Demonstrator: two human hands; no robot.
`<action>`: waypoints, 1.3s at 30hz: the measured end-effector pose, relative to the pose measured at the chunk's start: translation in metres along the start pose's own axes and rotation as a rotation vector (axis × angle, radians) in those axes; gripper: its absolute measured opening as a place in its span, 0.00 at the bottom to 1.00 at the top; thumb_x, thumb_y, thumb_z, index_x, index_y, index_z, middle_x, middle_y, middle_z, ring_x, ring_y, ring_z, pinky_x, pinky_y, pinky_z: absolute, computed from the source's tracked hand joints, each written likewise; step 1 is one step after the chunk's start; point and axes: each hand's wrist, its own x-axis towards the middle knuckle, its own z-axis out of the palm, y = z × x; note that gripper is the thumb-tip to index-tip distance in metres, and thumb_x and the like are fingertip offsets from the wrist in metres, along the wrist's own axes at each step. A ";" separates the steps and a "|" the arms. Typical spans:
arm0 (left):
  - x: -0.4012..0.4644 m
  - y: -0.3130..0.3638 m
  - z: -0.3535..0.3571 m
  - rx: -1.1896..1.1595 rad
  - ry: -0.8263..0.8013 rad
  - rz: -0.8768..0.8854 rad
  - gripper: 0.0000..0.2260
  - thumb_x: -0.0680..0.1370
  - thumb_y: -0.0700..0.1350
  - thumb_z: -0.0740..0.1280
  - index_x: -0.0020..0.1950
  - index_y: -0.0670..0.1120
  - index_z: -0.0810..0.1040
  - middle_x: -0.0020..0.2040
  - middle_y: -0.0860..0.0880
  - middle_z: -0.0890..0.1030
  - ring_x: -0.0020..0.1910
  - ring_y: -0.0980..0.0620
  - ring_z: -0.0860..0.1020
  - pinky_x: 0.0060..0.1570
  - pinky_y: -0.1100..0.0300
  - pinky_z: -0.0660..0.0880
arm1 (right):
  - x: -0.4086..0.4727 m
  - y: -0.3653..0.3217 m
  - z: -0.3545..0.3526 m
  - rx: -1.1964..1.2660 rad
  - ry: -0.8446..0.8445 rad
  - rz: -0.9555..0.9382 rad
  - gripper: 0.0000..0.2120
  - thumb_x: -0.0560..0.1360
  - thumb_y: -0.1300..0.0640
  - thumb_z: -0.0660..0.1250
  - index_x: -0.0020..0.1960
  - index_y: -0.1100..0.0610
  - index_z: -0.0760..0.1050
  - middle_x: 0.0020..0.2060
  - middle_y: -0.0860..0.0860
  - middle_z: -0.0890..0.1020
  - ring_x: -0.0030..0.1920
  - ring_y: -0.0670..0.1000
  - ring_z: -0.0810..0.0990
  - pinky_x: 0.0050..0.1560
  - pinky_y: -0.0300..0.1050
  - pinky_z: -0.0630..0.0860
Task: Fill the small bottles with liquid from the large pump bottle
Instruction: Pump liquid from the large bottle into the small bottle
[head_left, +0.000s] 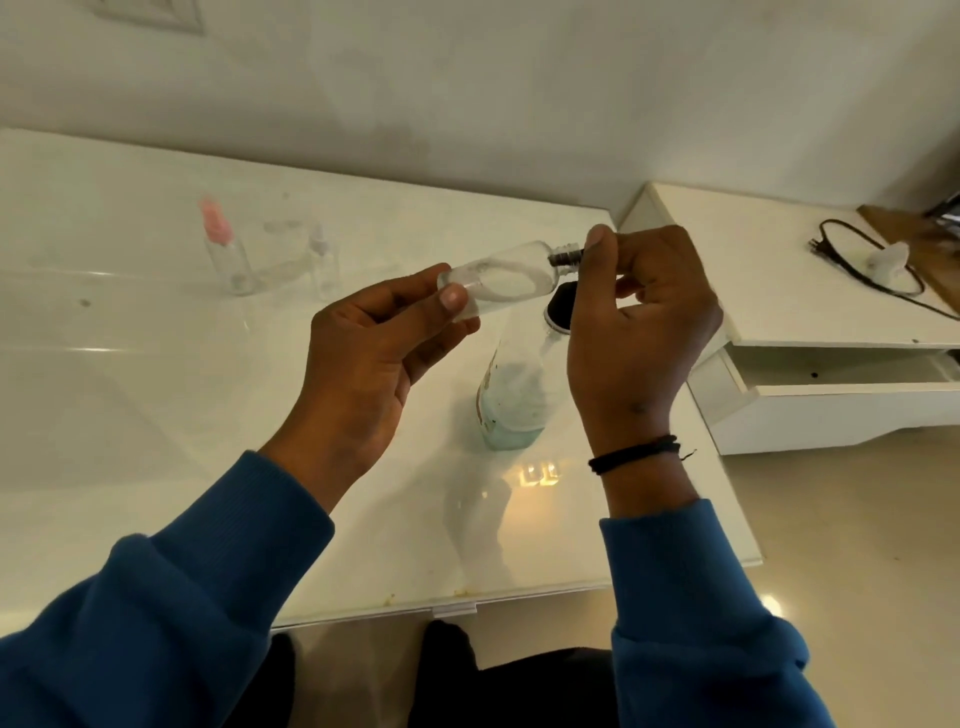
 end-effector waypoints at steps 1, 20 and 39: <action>0.000 0.000 0.001 -0.001 -0.002 -0.002 0.16 0.69 0.41 0.74 0.56 0.40 0.83 0.56 0.42 0.86 0.55 0.43 0.85 0.49 0.61 0.81 | 0.001 0.000 0.000 -0.005 0.003 -0.004 0.12 0.78 0.58 0.69 0.37 0.50 0.73 0.34 0.44 0.75 0.35 0.54 0.75 0.36 0.54 0.75; 0.001 0.003 0.004 0.007 0.042 -0.008 0.18 0.68 0.40 0.73 0.58 0.40 0.83 0.54 0.44 0.87 0.54 0.44 0.85 0.50 0.60 0.82 | -0.004 0.001 0.004 0.010 0.008 0.023 0.11 0.78 0.59 0.69 0.38 0.51 0.74 0.34 0.43 0.74 0.35 0.53 0.74 0.35 0.55 0.73; 0.002 0.001 0.001 0.017 0.017 0.023 0.18 0.69 0.41 0.74 0.58 0.40 0.83 0.55 0.44 0.86 0.56 0.45 0.85 0.52 0.61 0.81 | -0.006 0.002 0.005 0.040 0.010 0.065 0.14 0.77 0.61 0.69 0.34 0.53 0.72 0.32 0.44 0.74 0.34 0.55 0.74 0.33 0.56 0.73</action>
